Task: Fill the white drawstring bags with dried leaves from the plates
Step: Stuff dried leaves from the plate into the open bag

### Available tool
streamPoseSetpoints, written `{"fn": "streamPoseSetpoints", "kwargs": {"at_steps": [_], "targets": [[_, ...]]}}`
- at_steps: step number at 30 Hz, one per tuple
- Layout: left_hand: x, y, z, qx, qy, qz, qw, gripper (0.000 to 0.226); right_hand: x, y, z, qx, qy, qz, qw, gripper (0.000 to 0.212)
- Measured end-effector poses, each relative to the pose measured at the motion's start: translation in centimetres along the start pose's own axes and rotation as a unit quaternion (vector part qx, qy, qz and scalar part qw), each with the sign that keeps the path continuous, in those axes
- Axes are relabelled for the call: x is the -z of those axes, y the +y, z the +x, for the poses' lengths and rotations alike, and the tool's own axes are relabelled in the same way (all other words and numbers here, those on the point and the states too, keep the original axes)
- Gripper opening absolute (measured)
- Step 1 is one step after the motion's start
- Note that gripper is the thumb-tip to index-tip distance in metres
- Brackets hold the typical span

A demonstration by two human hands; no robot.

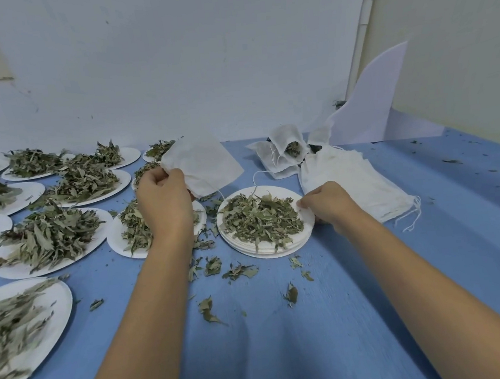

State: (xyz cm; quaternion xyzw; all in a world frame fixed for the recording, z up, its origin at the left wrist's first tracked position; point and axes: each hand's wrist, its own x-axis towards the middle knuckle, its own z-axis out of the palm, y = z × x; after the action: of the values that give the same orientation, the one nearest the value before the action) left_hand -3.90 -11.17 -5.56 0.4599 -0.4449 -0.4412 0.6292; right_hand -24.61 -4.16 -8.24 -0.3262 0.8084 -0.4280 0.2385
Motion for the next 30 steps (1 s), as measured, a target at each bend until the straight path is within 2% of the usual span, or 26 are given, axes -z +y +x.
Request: {"fn": "streamPoseSetpoints", "kwargs": {"at_steps": [4, 7, 11, 13, 14, 16, 17, 19, 22, 24, 27, 30], "targets": [[0.0, -0.1, 0.0, 0.005, 0.002, 0.003, 1.0, 0.008, -0.2, 0.0, 0.1, 0.019, 0.003, -0.024, 1.0, 0.03], [0.1, 0.1, 0.0, 0.007, 0.005, -0.004, 1.0, 0.008, -0.3, -0.4, -0.4, 0.055, 0.013, -0.087, 0.995, 0.009], [0.2, 0.4, -0.1, 0.01, 0.007, -0.015, 1.0, 0.009, -0.4, -0.6, -1.0, 0.088, 0.061, -0.221, 0.969, 0.029], [0.1, 0.5, -0.2, 0.011, 0.002, -0.019, 1.0, 0.008, -0.5, -0.7, -1.3, 0.131, 0.103, -0.251, 0.953, 0.018], [0.1, 0.5, -0.3, 0.01, -0.005, -0.018, 1.0, 0.007, -0.6, -0.7, -1.5, 0.161, 0.124, -0.236, 0.95, 0.011], [0.0, 0.7, -0.5, 0.004, -0.029, -0.021, 0.999, 0.005, -1.1, -0.9, -2.0, 0.236, 0.153, -0.151, 0.948, 0.024], [-0.1, 0.8, -0.7, 0.0, -0.045, -0.026, 0.999, 0.006, -1.4, -1.3, -2.5, 0.28, 0.149, -0.082, 0.945, 0.022], [-0.4, 0.8, -1.1, -0.011, -0.075, -0.027, 0.997, 0.01, -2.0, -2.5, -3.8, 0.333, 0.093, 0.058, 0.937, 0.014], [-1.1, 0.9, -1.9, -0.022, -0.122, -0.025, 0.992, 0.013, -2.9, -4.0, -5.0, 0.341, -0.048, 0.152, 0.926, 0.023], [-1.5, 1.1, -2.4, -0.024, -0.165, -0.044, 0.985, 0.01, -3.4, -4.7, -5.4, 0.335, -0.097, 0.172, 0.921, 0.029], [-1.7, 1.5, -2.6, -0.035, -0.188, -0.053, 0.98, 0.009, -3.0, -5.0, -5.5, 0.325, -0.103, 0.228, 0.912, 0.031], [-1.7, 1.7, -2.7, -0.049, -0.199, -0.031, 0.978, 0.01, -2.4, -5.1, -5.3, 0.323, -0.094, 0.231, 0.913, 0.03]]}}
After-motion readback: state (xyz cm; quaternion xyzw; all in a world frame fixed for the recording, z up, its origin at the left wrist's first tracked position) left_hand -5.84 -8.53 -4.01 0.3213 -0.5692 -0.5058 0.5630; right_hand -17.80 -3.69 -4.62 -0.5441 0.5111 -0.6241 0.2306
